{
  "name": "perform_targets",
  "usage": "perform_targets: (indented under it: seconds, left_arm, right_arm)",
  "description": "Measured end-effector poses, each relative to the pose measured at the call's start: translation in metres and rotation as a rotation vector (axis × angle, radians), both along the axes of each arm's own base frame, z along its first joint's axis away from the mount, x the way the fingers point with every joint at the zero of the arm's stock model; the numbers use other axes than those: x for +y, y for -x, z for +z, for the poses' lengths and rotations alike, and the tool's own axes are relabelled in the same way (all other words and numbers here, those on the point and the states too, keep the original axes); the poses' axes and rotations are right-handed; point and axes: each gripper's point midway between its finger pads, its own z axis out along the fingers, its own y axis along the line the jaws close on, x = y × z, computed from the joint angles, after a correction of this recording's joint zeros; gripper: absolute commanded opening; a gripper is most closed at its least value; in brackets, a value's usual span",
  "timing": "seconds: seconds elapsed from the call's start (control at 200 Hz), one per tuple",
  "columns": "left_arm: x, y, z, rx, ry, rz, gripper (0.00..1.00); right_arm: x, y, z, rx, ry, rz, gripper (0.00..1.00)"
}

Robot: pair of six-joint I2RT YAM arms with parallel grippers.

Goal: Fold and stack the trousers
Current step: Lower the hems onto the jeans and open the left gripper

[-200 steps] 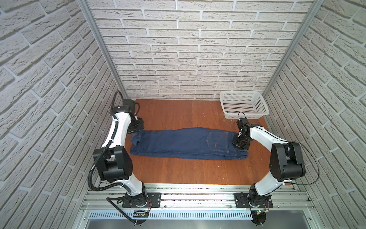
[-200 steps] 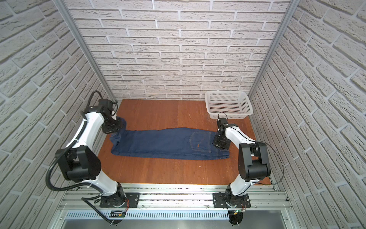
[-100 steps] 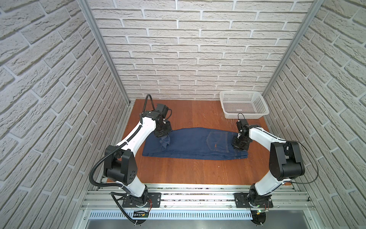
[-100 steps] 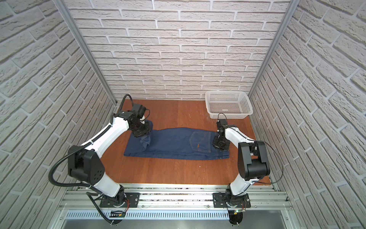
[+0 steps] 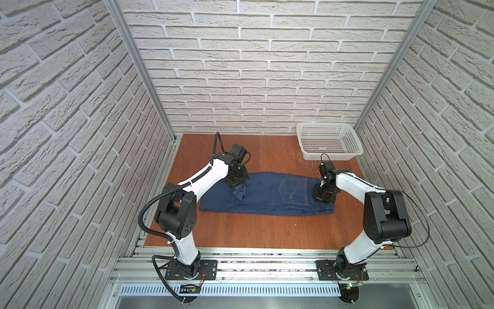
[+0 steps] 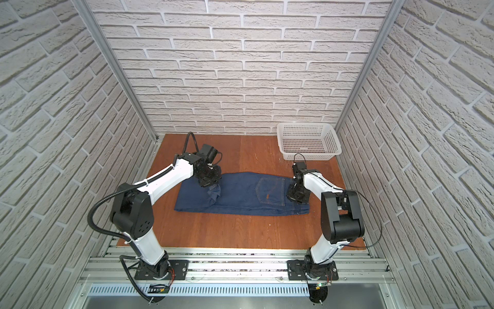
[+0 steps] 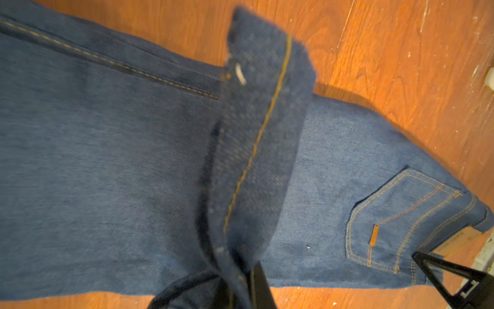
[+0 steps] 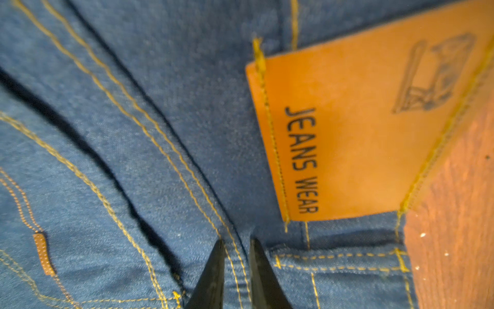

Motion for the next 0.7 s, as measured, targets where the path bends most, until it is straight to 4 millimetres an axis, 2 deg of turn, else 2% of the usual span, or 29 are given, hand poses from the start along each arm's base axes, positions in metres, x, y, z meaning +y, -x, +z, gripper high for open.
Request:
perform_targets:
  seconds: [0.355, 0.44, 0.545, 0.7]
  left_arm:
    - [-0.014, -0.001, -0.013, 0.013, 0.008, 0.007, 0.00]
    - [-0.015, -0.001, -0.012, 0.012, 0.014, 0.008, 0.17]
    - [-0.020, -0.002, -0.010, 0.009, 0.032, 0.004, 0.43]
    - [-0.040, -0.007, 0.013, -0.032, 0.085, -0.043, 0.59]
  right_arm:
    - [0.002, 0.000, 0.000, 0.001, -0.003, 0.004, 0.20]
    - [0.002, 0.000, 0.000, 0.000, -0.003, 0.004, 0.20]
    - [0.002, 0.000, 0.000, 0.001, -0.003, 0.004, 0.20]
    - [0.002, 0.000, 0.000, 0.002, -0.003, 0.004, 0.20]
